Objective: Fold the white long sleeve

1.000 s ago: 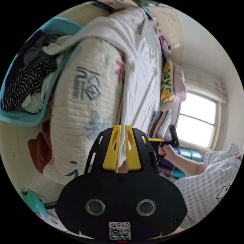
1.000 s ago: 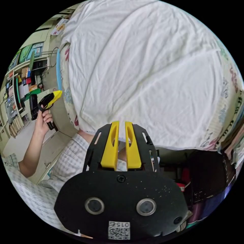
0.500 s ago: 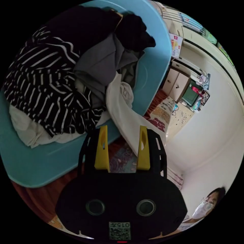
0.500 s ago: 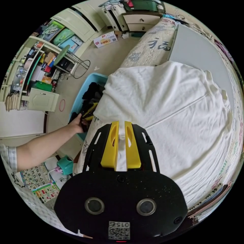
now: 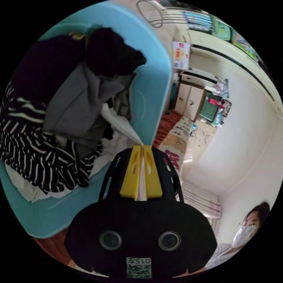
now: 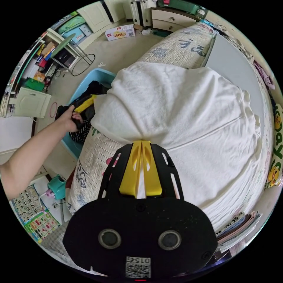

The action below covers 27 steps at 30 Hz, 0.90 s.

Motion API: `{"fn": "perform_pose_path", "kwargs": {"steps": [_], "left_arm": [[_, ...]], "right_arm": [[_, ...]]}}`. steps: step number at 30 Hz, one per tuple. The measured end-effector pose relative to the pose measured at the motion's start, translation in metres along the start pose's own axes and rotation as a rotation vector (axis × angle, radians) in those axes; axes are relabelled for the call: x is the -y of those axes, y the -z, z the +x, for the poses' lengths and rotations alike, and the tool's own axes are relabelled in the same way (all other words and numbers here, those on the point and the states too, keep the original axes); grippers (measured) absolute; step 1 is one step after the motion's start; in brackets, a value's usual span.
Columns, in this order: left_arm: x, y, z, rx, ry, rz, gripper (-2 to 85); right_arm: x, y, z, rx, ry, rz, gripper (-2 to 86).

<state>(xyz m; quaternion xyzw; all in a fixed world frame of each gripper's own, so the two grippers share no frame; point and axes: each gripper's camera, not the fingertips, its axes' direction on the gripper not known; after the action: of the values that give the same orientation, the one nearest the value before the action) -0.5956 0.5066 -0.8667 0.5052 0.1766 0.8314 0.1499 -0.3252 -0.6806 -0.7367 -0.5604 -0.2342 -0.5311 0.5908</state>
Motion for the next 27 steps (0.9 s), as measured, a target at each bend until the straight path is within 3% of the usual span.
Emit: {"fn": "perform_pose_path", "kwargs": {"steps": [4,7,12,14,17,21,23,27], "left_arm": [[-0.038,0.035,0.074,-0.043,-0.274,0.031,-0.4],[-0.109,0.05,0.157,-0.09,-0.585,-0.018,-0.5],[-0.344,0.027,0.266,-0.111,-1.108,-0.211,-0.2],[-0.424,-0.004,0.256,-0.094,-1.154,-0.319,-0.1],[-0.528,-0.075,0.192,0.106,-1.193,-0.582,0.2],[-0.599,-0.152,0.067,0.388,-1.062,-0.91,0.7],[-0.619,-0.161,0.039,0.492,-1.065,-0.937,1.1],[-0.65,-0.157,0.031,0.527,-1.141,-0.877,3.2]], "right_arm": [[-0.025,-0.013,0.012,0.066,-0.057,-0.017,-0.9],[-0.073,0.005,0.037,0.288,-0.167,0.115,-0.9],[-0.208,0.028,0.102,0.544,-0.417,0.368,-0.5],[-0.293,0.034,0.147,0.576,-0.576,0.474,-0.1],[-0.403,0.022,0.205,0.527,-0.795,0.548,0.9],[-0.49,-0.029,0.253,0.443,-0.919,0.434,7.2],[-0.516,-0.071,0.27,0.488,-0.925,0.393,10.3],[-0.533,-0.127,0.29,0.53,-0.962,0.357,12.2]]}}
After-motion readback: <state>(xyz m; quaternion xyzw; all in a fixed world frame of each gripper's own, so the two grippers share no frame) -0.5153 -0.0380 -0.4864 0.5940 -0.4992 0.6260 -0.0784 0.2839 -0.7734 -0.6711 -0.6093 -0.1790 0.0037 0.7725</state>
